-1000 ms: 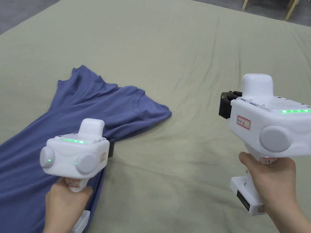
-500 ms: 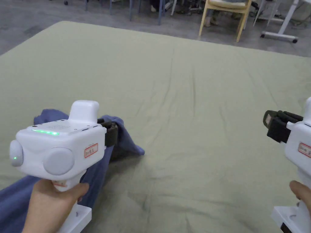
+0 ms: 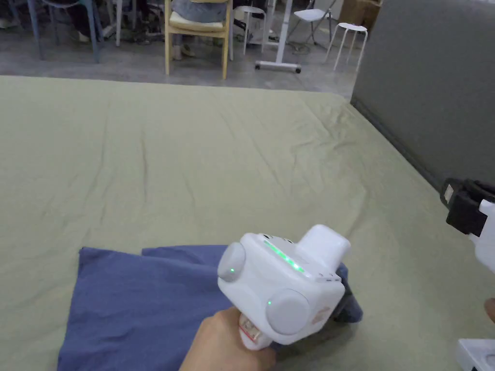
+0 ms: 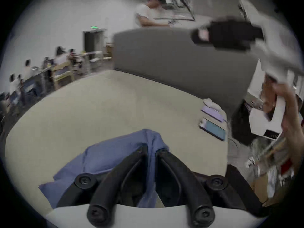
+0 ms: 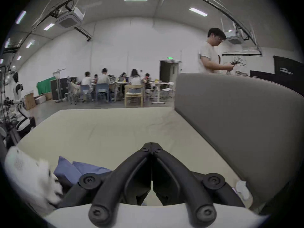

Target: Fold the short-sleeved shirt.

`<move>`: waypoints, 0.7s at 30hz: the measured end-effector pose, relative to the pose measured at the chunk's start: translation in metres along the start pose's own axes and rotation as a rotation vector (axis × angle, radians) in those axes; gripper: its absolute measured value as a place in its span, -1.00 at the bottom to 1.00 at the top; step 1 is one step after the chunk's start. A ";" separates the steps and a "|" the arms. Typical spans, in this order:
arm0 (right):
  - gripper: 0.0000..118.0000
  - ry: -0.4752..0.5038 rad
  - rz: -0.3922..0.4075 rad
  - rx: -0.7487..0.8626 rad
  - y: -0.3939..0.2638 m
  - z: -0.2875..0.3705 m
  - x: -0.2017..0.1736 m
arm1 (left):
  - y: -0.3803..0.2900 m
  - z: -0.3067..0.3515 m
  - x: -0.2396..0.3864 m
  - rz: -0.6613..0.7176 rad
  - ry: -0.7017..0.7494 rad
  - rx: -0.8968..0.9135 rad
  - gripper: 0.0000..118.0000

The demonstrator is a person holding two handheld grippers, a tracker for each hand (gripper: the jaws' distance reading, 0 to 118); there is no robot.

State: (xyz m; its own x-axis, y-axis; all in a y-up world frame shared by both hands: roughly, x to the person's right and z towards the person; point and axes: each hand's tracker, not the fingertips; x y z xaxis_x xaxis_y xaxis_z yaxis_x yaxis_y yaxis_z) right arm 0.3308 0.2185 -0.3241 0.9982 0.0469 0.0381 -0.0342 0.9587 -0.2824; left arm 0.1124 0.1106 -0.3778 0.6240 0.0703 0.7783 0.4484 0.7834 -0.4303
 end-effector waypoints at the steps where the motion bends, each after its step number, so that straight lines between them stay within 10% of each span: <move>1: -0.94 -0.016 -0.003 -0.005 -0.006 0.004 0.011 | -0.001 -0.025 0.020 -0.010 -0.030 -0.019 -0.87; 11: -0.94 -0.077 -0.103 -0.155 -0.072 -0.004 0.065 | -0.058 -0.144 0.103 0.000 -0.084 -0.318 -0.87; 15: -0.94 -0.059 -0.128 -0.185 -0.083 -0.007 0.063 | -0.068 -0.142 0.087 0.127 -0.202 -0.335 0.23; 21: -0.94 -0.002 -0.131 -0.192 -0.081 0.000 0.044 | -0.051 -0.056 0.057 0.177 -0.181 -0.192 0.23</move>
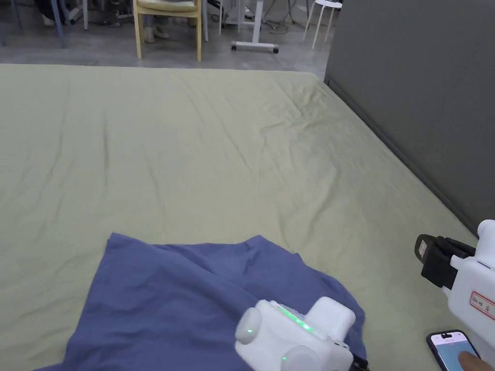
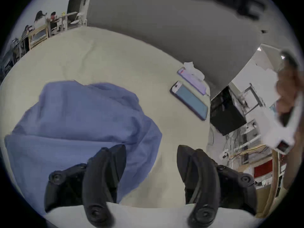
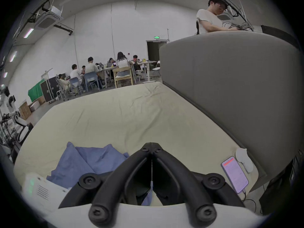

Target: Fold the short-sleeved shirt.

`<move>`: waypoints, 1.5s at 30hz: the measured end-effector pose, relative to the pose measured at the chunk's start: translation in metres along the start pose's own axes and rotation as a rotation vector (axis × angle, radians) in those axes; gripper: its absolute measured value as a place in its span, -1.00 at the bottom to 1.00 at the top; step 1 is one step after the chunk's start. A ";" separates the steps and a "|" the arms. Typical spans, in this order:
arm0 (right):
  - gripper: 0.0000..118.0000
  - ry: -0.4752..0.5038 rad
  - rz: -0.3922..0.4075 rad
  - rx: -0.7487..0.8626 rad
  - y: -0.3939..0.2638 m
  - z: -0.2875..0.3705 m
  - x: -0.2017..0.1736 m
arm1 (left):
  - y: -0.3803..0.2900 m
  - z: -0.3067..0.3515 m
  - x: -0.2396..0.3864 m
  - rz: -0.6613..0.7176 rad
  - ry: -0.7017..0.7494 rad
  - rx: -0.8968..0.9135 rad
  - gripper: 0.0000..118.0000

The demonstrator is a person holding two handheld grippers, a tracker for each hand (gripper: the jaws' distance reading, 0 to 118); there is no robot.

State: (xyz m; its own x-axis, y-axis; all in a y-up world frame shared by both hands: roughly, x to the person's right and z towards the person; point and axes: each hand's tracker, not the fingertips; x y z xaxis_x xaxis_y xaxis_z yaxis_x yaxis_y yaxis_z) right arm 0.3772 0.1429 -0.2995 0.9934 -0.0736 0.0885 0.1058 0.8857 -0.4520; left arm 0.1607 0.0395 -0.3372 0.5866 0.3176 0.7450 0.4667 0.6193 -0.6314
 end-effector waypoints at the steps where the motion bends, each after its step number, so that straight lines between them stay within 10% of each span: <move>1: -0.94 0.009 0.004 -0.001 0.000 0.002 -0.006 | -0.004 0.028 -0.005 -0.003 0.007 0.047 0.23; 3: -0.94 0.034 0.019 -0.001 -0.003 0.005 -0.015 | -0.018 0.084 -0.011 0.028 0.066 0.145 -0.24; 4: -0.94 0.037 0.031 -0.002 -0.005 0.006 -0.022 | -0.033 0.123 -0.014 0.036 0.125 0.224 -1.00; 10: -0.94 0.079 0.032 -0.008 -0.022 0.008 -0.049 | -0.126 0.264 -0.015 0.194 0.617 0.346 -1.00; 20: -0.94 0.121 0.075 -0.058 -0.034 -0.002 -0.074 | -0.118 0.263 -0.092 0.318 0.602 0.346 -1.00; 21: -0.94 0.118 0.084 -0.065 -0.036 -0.003 -0.073 | -0.109 0.256 -0.106 0.331 0.571 0.347 -0.81; 23: -0.94 0.107 0.102 -0.088 -0.042 -0.008 -0.072 | -0.083 0.233 -0.158 0.403 0.485 0.296 0.49; 28: -0.94 0.063 0.126 -0.162 -0.057 -0.026 -0.064 | -0.035 0.165 -0.273 0.616 0.515 0.199 0.51; 36: -0.94 0.009 0.138 -0.272 -0.082 -0.059 -0.054 | -0.029 0.062 -0.330 0.572 0.596 -0.057 0.50; 37: -0.94 0.004 0.137 -0.281 -0.084 -0.062 -0.053 | -0.030 0.068 -0.321 0.502 0.616 -0.009 0.22; 39: -0.94 0.007 0.130 -0.286 -0.085 -0.062 -0.055 | -0.026 0.072 -0.312 0.435 0.604 -0.026 -1.00; 45: -0.94 0.034 0.091 -0.292 -0.085 -0.070 -0.054 | -0.025 0.090 -0.308 0.429 0.587 -0.011 -1.00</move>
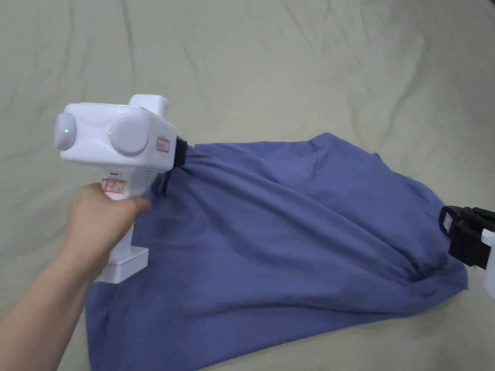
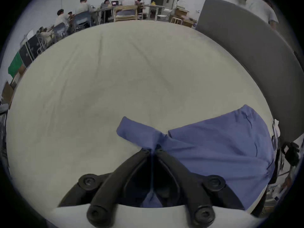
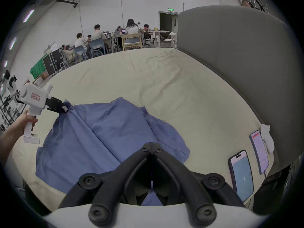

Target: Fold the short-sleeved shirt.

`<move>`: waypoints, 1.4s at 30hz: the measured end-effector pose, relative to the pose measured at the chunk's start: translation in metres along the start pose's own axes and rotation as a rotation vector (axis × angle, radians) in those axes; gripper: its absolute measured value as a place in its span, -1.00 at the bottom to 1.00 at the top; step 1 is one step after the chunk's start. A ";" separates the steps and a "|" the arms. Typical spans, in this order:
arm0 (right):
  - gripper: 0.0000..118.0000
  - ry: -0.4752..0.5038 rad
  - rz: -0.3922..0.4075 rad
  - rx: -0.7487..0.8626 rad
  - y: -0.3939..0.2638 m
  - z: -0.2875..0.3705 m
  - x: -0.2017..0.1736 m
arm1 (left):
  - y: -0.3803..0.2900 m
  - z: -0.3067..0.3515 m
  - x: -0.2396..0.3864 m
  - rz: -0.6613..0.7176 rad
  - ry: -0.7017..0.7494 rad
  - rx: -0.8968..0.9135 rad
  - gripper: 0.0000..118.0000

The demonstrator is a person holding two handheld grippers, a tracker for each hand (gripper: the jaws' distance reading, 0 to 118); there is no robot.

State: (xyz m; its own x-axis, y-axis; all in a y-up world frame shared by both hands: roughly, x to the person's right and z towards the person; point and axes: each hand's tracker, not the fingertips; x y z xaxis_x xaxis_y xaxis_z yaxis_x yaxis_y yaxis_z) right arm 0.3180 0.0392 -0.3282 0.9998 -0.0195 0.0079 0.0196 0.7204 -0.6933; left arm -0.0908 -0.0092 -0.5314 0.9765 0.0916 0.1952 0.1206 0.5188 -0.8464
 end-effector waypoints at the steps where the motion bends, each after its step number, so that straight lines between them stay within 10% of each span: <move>1: -0.94 0.004 -0.005 0.004 0.002 0.001 0.002 | -0.001 0.010 -0.002 0.034 -0.039 0.026 -1.00; 4: -0.94 0.017 -0.023 -0.003 0.012 0.005 0.016 | -0.016 0.058 -0.005 0.065 -0.097 0.131 -1.00; 5: -0.64 0.014 -0.037 -0.056 0.017 0.001 0.022 | -0.024 0.078 -0.005 0.070 -0.103 0.169 -1.00; 7: 1.00 0.016 -0.065 -0.211 0.023 -0.015 0.036 | -0.044 0.114 -0.007 0.116 -0.123 0.218 -1.00; 13: 0.95 0.097 -0.197 -0.317 0.005 -0.092 0.067 | -0.098 0.169 0.014 0.135 -0.079 0.234 -1.00; 16: -0.18 0.147 -0.222 -0.373 -0.004 -0.114 0.072 | -0.115 0.164 0.001 0.222 -0.107 0.204 -1.00; 18: -0.24 0.114 -0.203 -0.364 0.001 -0.102 0.059 | -0.122 0.161 -0.001 0.236 -0.103 0.190 -1.00; 20: -0.72 0.100 -0.133 -0.343 -0.001 -0.100 0.056 | -0.126 0.178 0.014 0.240 -0.102 0.186 -1.00; 22: -0.76 0.168 -0.215 -0.320 0.004 -0.092 0.050 | -0.128 0.175 0.012 0.258 -0.109 0.186 -1.00; 28: -0.76 0.140 -0.119 -0.114 0.012 -0.036 0.027 | -0.127 0.201 -0.004 0.295 -0.153 0.322 -1.00; 42: -0.77 0.426 -0.131 0.540 0.194 0.202 -0.035 | -0.069 0.490 -0.017 0.155 -0.055 0.955 -1.00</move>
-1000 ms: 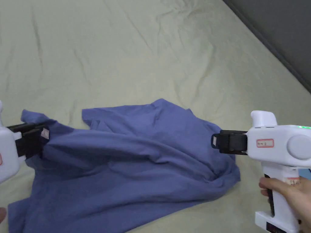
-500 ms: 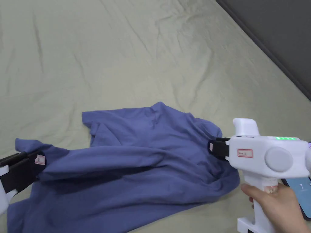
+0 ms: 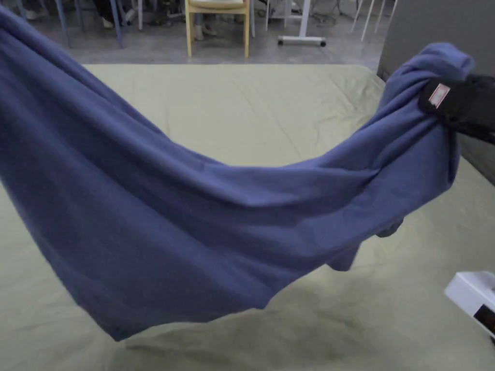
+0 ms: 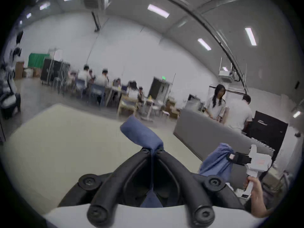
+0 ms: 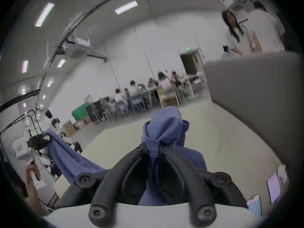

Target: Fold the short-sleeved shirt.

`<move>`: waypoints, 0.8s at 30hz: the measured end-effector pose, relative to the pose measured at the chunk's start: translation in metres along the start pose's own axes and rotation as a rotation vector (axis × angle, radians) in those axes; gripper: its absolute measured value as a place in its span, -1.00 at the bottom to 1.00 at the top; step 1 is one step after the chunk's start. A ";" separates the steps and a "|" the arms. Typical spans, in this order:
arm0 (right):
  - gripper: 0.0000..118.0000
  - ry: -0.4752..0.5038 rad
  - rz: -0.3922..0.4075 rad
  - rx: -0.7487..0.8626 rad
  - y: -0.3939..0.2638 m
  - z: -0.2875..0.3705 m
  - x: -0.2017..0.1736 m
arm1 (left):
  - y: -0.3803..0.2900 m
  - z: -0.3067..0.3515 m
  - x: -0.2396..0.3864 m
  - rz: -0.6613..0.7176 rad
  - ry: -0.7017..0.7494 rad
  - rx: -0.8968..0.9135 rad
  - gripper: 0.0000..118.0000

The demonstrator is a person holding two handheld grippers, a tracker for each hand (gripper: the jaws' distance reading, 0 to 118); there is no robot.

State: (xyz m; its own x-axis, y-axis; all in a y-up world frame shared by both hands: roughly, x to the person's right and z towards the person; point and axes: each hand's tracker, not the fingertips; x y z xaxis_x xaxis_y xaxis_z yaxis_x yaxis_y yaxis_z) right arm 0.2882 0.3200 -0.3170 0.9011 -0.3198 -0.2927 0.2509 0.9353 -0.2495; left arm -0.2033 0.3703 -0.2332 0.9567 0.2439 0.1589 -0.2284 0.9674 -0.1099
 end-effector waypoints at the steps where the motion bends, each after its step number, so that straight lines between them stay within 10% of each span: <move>1: -0.77 -0.002 0.026 0.017 0.015 -0.003 -0.007 | 0.019 0.000 0.001 -0.044 0.051 0.005 -1.00; 14: -0.77 0.028 0.094 0.036 0.153 -0.192 -0.046 | 0.149 -0.151 -0.095 -0.049 0.241 0.012 -1.00; 24: -0.77 -0.104 0.027 -0.086 0.077 -0.370 -0.004 | 0.066 -0.299 -0.177 -0.029 0.367 -0.076 -1.00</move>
State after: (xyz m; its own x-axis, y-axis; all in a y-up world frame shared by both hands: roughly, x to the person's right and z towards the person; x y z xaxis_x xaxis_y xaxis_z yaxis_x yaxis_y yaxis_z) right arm 0.1726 0.3375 -0.6769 0.9401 -0.2728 -0.2046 0.1985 0.9256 -0.3224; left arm -0.3333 0.3705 -0.5624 0.9667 0.1625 -0.1979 -0.1996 0.9623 -0.1850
